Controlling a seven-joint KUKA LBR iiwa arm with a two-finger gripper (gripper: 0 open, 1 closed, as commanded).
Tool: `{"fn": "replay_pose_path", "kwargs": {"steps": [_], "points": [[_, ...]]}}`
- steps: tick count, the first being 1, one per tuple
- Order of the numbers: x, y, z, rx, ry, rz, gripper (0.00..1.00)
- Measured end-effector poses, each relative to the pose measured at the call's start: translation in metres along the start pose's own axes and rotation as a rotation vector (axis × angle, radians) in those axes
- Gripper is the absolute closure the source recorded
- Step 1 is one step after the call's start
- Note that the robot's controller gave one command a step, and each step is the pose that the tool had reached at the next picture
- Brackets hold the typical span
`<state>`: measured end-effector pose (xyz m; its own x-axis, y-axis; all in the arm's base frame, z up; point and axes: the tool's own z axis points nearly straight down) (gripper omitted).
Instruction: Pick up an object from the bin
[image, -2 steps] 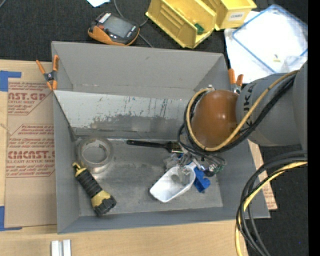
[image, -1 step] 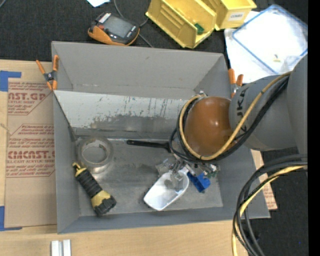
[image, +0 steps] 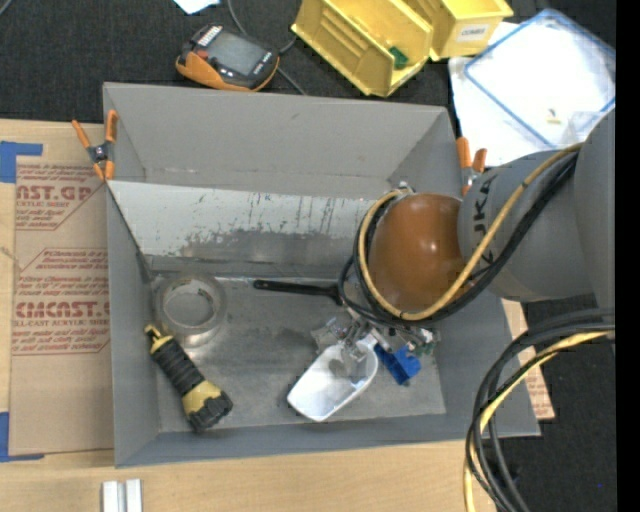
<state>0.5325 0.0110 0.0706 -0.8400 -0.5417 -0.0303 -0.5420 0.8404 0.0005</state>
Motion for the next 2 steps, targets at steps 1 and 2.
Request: {"fn": "replay_pose_path", "kwargs": {"steps": [1, 2], "points": [[-0.0195, 0.0167, -0.0831, -0.001, -0.002, 0.016, 1.0], [-0.0196, 0.0168, -0.0831, -0.001, -0.002, 0.016, 1.0]]}}
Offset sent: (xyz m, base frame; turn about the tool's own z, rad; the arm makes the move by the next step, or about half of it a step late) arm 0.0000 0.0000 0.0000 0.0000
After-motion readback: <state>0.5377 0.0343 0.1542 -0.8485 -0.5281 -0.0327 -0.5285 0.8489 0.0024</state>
